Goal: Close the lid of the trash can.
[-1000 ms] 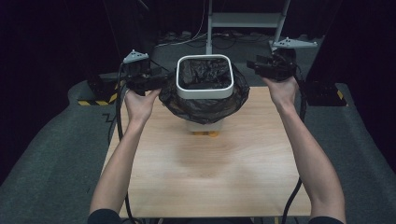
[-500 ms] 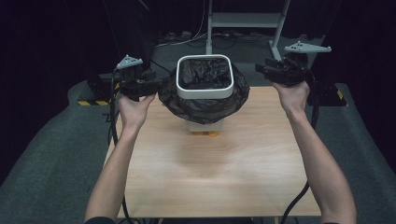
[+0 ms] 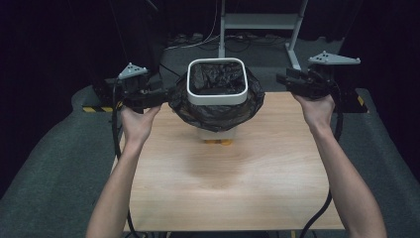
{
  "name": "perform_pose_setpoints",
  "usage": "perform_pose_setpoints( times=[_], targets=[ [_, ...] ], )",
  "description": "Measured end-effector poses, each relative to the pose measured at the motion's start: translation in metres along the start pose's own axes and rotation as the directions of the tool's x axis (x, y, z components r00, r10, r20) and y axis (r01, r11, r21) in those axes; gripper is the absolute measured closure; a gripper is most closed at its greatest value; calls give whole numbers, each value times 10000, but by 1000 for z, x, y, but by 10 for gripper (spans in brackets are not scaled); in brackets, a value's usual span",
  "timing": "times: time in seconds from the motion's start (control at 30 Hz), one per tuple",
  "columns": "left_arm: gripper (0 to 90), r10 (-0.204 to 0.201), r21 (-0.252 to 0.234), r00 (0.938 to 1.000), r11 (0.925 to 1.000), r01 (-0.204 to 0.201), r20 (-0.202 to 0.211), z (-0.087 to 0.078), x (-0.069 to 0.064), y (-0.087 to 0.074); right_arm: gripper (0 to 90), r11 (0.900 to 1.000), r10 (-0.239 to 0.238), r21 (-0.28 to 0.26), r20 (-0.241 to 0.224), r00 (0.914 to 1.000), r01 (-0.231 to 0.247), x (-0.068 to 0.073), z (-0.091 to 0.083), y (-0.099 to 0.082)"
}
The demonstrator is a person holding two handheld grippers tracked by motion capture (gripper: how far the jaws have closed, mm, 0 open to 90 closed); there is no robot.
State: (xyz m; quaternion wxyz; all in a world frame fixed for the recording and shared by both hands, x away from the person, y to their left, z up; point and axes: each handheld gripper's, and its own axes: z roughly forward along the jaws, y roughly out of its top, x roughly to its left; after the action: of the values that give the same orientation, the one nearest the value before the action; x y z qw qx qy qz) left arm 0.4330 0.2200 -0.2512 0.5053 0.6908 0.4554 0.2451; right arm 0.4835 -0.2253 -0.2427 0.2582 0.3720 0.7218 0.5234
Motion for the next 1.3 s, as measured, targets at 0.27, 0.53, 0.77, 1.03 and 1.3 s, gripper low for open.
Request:
perform_pose_setpoints(
  times=[0.27,0.53,0.77,1.03,1.3],
  targets=[
    [404,86,-93,9999,9999,-85,123,-8,-5,-10,537,10000,73,-41,-219,9997,-74,-1,-8,-14],
    [399,-185,-44,9996,9998,186,193,-8,-1,-27,537,9996,222,-140,-309,9993,-227,-4,-17,-29],
    [396,-425,-131,9988,9990,428,232,-9,3,-40,533,9994,325,-101,-322,9990,-328,-7,-22,-40],
    [362,-647,-49,9979,9979,647,-8,-7,7,-56,518,9986,527,72,-241,9983,-525,-11,-22,-56],
    [349,-628,84,9977,9980,627,242,-4,6,-69,509,9986,530,30,-156,9985,-529,-11,-23,-71]
  ],
)
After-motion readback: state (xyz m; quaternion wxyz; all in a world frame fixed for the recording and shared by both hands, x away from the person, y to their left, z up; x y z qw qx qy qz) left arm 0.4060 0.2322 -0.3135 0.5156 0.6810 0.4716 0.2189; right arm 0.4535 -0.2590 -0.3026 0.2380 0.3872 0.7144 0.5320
